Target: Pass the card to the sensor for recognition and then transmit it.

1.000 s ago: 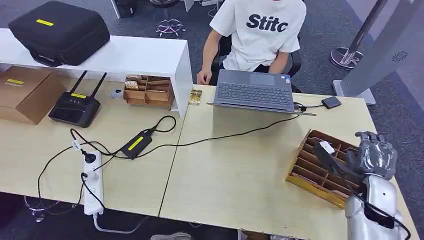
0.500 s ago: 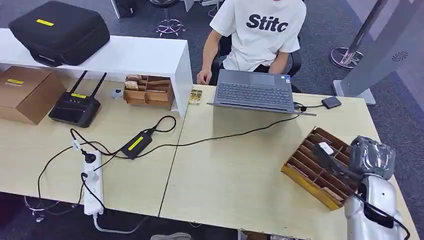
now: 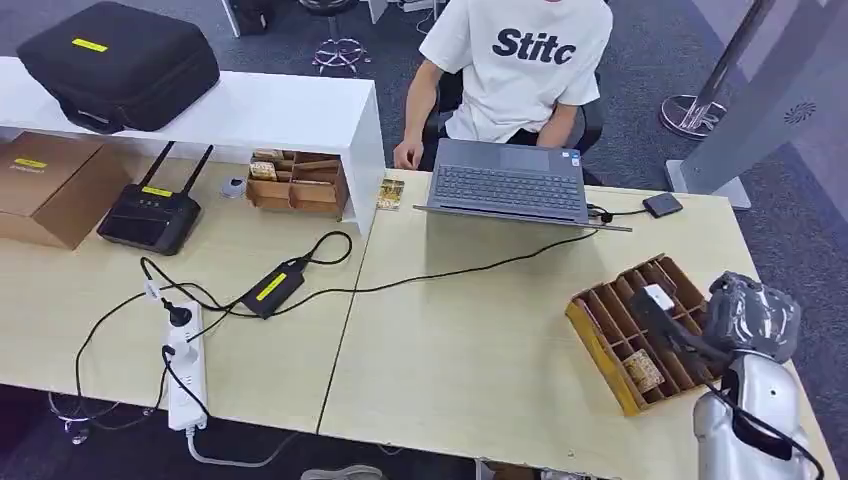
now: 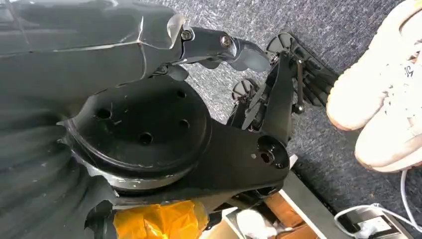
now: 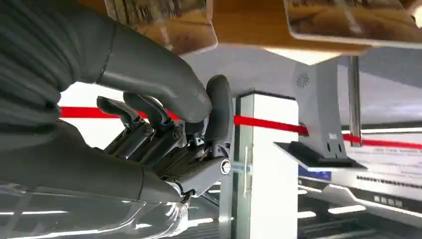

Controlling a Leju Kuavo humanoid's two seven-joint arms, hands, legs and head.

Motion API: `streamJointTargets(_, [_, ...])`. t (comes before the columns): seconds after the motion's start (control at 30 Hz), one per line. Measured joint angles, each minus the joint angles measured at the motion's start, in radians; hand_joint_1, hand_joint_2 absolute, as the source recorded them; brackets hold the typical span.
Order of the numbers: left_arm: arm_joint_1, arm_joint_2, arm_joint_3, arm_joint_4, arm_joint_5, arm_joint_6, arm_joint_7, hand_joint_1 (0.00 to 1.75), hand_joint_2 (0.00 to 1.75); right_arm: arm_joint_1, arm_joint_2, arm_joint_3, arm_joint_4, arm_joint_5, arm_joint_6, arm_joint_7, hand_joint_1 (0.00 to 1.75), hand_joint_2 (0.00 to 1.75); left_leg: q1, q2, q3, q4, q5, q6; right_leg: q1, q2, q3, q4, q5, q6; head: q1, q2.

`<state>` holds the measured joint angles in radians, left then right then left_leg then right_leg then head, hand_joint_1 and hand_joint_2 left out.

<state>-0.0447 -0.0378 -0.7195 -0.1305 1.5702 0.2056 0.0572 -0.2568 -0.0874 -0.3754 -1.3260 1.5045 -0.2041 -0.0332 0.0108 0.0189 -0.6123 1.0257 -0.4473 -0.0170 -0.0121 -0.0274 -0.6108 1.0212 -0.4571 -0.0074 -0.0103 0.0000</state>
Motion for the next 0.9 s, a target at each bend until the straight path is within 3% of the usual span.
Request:
streamJointTargets(0.13, [0.000,0.000,0.000,0.000,0.000,-0.005,-0.003,0.00,1.75,0.001,0.000,0.009,-0.082,-0.005,-0.057,-0.009,1.75,1.75,0.000,0.000,0.000,0.000,0.000,0.000,0.000,0.000,0.000,0.000,0.000,0.000,0.000,0.000])
streamJointTargets(0.33, [0.000,0.000,0.000,0.000,0.000,-0.008,-0.009,0.00,1.75,-0.006,-0.011,0.044,-0.202,-0.007,-0.055,-0.005,1.75,1.75,0.000,0.000,0.000,0.000,0.000,0.000,0.000,0.000,0.000,0.000,0.000,0.000,0.000,0.000])
streamJointTargets(0.9, [0.000,0.002,-0.006,0.000,0.000,-0.015,-0.010,0.00,1.75,-0.022,-0.035,0.081,-0.294,-0.046,-0.081,-0.006,1.75,1.75,0.000,0.000,0.000,0.000,0.000,0.000,0.000,0.000,0.000,0.001,0.000,0.000,0.000,0.000])
